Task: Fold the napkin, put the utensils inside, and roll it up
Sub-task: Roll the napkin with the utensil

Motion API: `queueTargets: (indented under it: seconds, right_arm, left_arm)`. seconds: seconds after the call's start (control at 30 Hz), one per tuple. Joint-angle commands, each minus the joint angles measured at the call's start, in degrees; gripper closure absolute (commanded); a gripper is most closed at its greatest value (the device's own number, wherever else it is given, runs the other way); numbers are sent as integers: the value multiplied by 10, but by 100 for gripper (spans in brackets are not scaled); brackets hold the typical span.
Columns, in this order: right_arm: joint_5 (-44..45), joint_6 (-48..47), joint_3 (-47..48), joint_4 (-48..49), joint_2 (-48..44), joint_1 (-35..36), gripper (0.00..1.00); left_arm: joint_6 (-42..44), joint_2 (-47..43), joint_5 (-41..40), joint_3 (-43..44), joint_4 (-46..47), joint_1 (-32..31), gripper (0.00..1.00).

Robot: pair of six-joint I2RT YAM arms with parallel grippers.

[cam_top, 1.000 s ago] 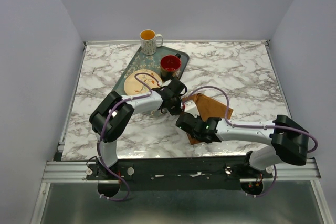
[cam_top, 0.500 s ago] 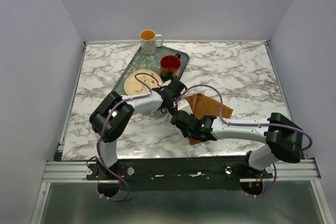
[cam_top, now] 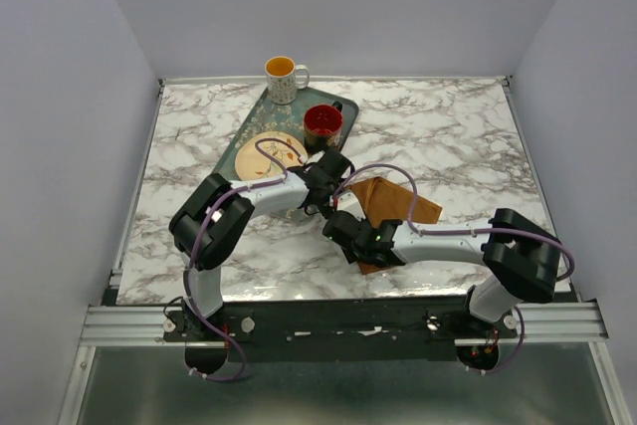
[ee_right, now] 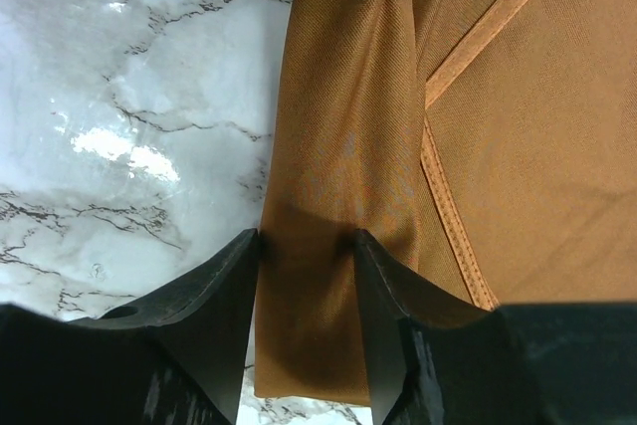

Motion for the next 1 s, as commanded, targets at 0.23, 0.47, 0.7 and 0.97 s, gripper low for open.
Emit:
queueTargets:
  seconds: [0.23, 0.47, 0.7, 0.97]
  right_arm:
    - [-41, 45, -32, 10, 32, -1, 44]
    - [-45, 73, -58, 27, 51, -1, 56]
    - [-17, 101, -52, 0, 52, -1, 70]
    - [-33, 104, -66, 13, 30, -1, 96]
  left_arm:
    - [3, 21, 16, -15, -34, 6, 100]
    - [-1, 14, 30, -10, -40, 6, 100]
    - [-8, 6, 40, -15, -43, 6, 100]
    - [-5, 2, 33, -2, -53, 6, 100]
